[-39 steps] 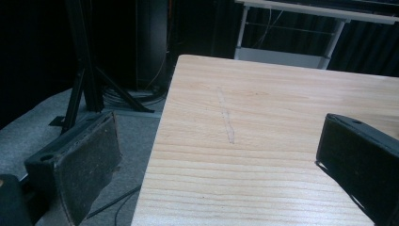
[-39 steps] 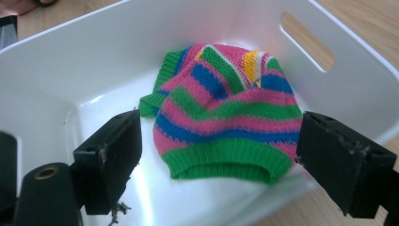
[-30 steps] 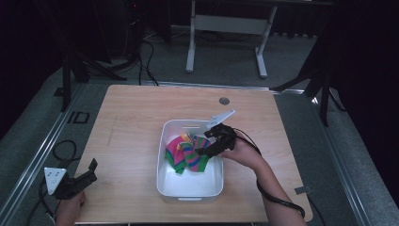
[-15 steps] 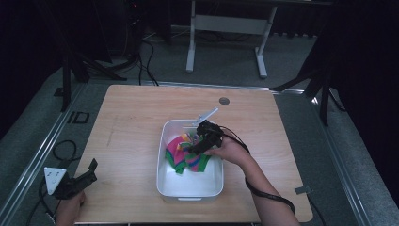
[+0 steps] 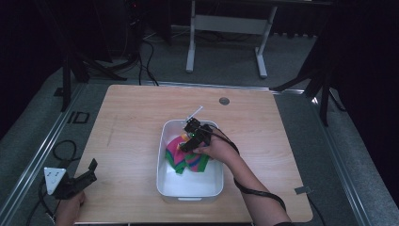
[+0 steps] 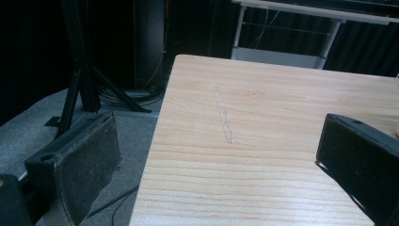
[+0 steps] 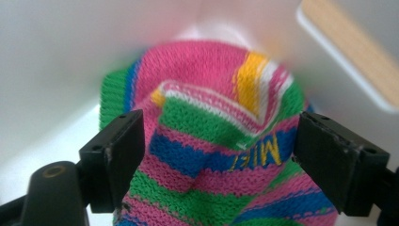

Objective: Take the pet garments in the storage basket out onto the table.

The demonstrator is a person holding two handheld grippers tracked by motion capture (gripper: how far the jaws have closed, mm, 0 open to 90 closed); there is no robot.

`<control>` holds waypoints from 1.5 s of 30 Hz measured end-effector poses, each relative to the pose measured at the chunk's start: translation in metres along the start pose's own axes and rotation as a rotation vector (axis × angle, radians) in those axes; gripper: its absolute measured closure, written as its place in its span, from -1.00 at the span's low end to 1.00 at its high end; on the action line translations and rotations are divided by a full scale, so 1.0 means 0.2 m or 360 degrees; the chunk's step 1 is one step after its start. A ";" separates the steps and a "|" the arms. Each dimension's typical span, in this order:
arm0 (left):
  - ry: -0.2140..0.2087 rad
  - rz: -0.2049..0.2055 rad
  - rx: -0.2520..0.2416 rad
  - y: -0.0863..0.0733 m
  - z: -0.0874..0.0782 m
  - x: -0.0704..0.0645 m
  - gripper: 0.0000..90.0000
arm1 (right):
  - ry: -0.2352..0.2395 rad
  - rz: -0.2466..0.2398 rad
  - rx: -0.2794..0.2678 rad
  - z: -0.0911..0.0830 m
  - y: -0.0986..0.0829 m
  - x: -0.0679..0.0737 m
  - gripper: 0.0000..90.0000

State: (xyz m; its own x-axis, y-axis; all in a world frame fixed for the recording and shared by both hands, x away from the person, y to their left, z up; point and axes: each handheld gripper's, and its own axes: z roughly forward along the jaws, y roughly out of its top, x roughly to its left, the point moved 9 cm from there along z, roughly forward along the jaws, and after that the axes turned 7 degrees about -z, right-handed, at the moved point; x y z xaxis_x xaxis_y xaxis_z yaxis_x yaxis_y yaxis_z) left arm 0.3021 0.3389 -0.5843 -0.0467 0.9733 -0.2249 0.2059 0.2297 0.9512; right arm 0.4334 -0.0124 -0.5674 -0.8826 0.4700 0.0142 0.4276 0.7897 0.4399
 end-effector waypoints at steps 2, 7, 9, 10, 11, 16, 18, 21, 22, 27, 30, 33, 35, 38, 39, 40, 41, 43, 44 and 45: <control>-0.0001 0.0001 0.0001 0.00 0.00 0.00 -0.98 | -0.0021 0.0008 0.0074 0.03 -0.02 0.01 -0.54; 0.0002 0.0005 0.0001 0.00 0.00 0.00 -0.98 | -0.0049 -0.0074 0.0211 0.06 -0.05 0.03 0.15; 0.0002 0.0007 0.0001 0.00 0.00 0.00 -0.98 | -0.0098 -0.0160 0.0250 0.06 -0.06 0.04 0.59; 0.0002 0.0005 0.0002 0.00 0.00 0.00 -0.98 | -0.0103 -0.0165 0.0252 0.06 -0.06 0.04 0.67; 0.0002 0.0004 0.0002 0.00 0.00 0.00 -0.98 | -0.0103 -0.0163 0.0247 0.05 -0.06 0.04 0.72; 0.0004 0.0005 0.0001 0.00 0.00 0.00 -0.98 | -0.0095 -0.0165 0.0180 -0.01 -0.07 0.05 0.77; 0.0005 0.0005 0.0001 0.00 0.00 0.00 -0.98 | -0.0092 -0.0167 0.0142 -0.04 -0.07 0.05 0.77; 0.0007 0.0007 0.0001 0.00 0.00 0.00 -0.98 | -0.0092 -0.0168 0.0088 -0.10 -0.06 0.05 0.78; 0.0007 0.0007 0.0001 0.00 0.00 0.00 -0.98 | -0.0093 -0.0165 0.0076 -0.11 -0.06 0.05 0.78; 0.0009 0.0004 0.0001 0.00 0.00 0.00 -0.98 | -0.0089 -0.0176 -0.0004 -0.21 -0.05 0.06 0.77; 0.0009 0.0005 0.0000 0.00 0.00 0.00 -0.98 | -0.0096 -0.0193 -0.0042 -0.26 -0.04 0.06 0.77; 0.0010 0.0003 0.0000 0.00 0.00 0.00 -0.98 | -0.0112 -0.0211 -0.0082 -0.32 -0.04 0.06 0.77; 0.0011 0.0004 0.0001 0.00 0.00 0.00 -0.98 | -0.0124 -0.0218 -0.0103 -0.35 -0.03 0.07 0.77; 0.0011 0.0004 0.0001 0.00 0.00 0.00 -0.98 | -0.0125 -0.0231 -0.0164 -0.42 -0.01 0.08 0.77; 0.0011 0.0004 0.0000 0.00 0.00 0.00 -0.98 | -0.0118 -0.0237 -0.0191 -0.44 -0.01 0.08 0.77; 0.0011 0.0004 0.0000 0.00 0.00 0.00 -0.98 | -0.0119 -0.0243 -0.0214 -0.47 0.00 0.09 0.77; 0.0011 0.0004 0.0000 0.00 0.00 0.00 -0.98 | -0.0123 -0.0255 -0.0231 -0.50 0.01 0.09 0.77; 0.0011 0.0004 0.0000 0.00 0.00 0.00 -0.98 | -0.0129 -0.0263 -0.0254 -0.53 0.02 0.10 0.77; 0.0012 0.0004 0.0000 0.00 0.00 0.00 -0.98 | -0.0131 -0.0274 -0.0278 -0.56 0.03 0.11 0.77; 0.0012 0.0004 0.0001 0.00 0.00 0.00 -0.98 | -0.0150 -0.0291 -0.0310 -0.60 0.04 0.11 0.77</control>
State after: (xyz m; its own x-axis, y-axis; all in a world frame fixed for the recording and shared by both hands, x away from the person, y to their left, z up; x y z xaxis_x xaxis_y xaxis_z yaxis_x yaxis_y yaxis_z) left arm 0.3025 0.3386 -0.5846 -0.0534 0.9738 -0.2210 0.2064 0.2273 0.9517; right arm 0.3933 -0.0426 -0.4548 -0.9157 0.3682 -0.1608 0.2091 0.7785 0.5917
